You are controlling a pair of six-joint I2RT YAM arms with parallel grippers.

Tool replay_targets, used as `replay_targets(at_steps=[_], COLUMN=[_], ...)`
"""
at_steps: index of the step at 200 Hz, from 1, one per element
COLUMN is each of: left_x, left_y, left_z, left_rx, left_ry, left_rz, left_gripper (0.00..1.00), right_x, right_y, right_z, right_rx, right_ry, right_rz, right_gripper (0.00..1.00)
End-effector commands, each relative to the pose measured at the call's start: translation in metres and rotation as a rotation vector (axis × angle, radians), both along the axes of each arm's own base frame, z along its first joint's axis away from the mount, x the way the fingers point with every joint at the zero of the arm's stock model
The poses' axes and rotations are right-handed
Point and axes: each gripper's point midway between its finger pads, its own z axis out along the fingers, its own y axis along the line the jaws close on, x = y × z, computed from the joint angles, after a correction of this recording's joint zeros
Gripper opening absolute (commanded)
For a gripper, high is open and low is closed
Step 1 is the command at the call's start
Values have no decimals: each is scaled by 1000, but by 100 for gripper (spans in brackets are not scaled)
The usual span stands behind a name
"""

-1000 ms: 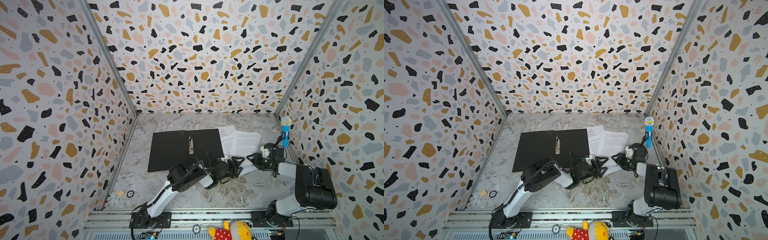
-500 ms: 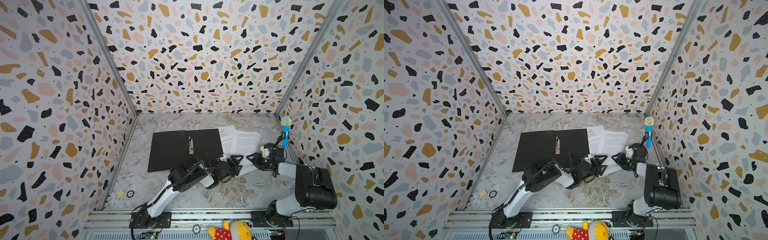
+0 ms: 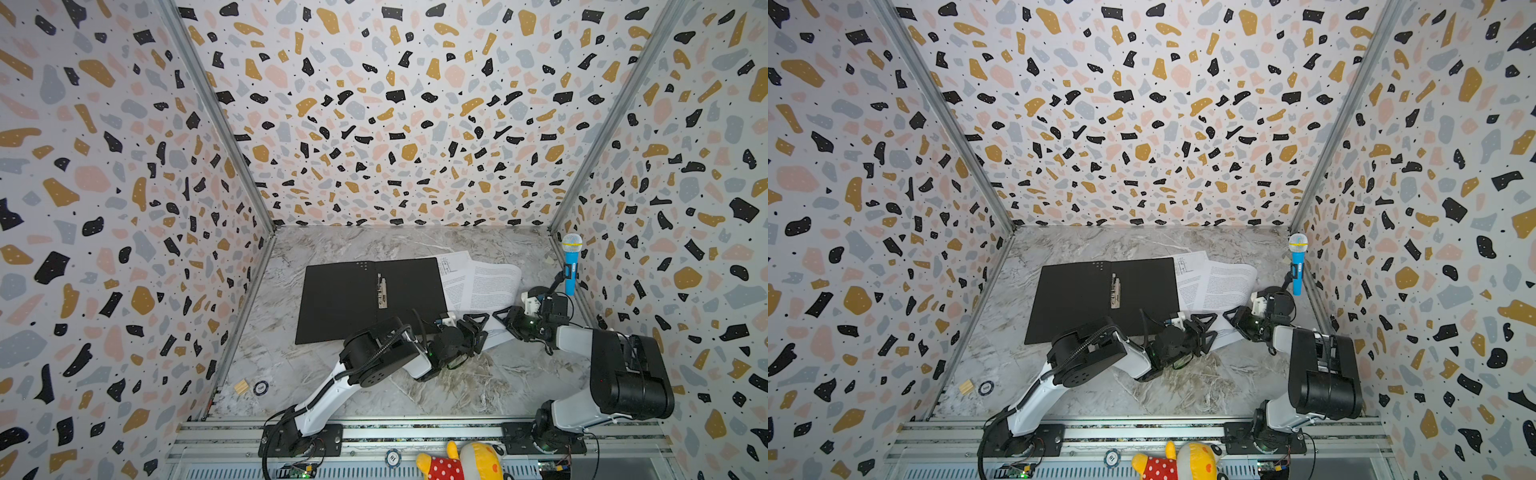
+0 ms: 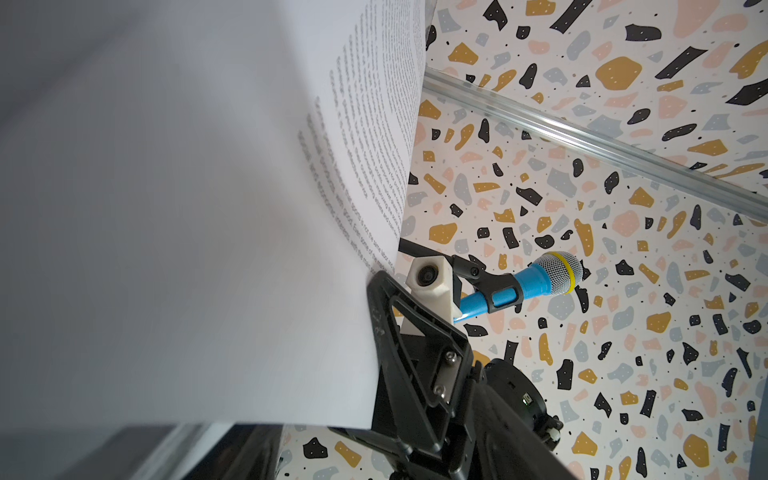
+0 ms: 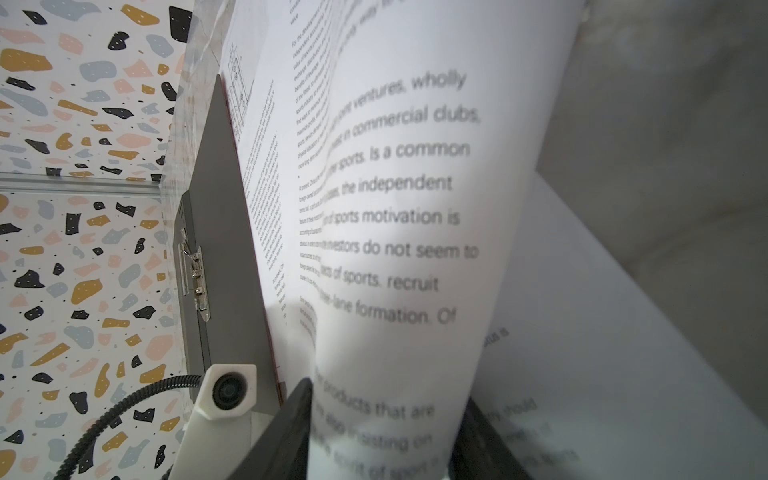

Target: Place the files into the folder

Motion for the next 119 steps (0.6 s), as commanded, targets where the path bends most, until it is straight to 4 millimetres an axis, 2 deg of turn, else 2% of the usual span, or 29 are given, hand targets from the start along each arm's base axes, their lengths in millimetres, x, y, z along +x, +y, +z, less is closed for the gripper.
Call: replay_targets(at_steps=[1, 46, 74, 119], left_x=[4, 9, 11, 11], left_y=[-4, -3, -5, -5], left_z=[-2, -5, -4, -1], left_rx=[-8, -15, -13, -23], left_ry=[-4, 1, -3, -11], left_rz=[30, 60, 62, 65], left_gripper=[68, 57, 46, 38], right_x=[-2, -2, -3, -3], right_y=[1, 1, 0, 0], right_z=[2, 3, 1, 2], right_rx=[0, -3, -3, -6], right_ry=[-17, -19, -14, -17], right_rz=[12, 14, 14, 12], right_gripper=[51, 51, 51, 51])
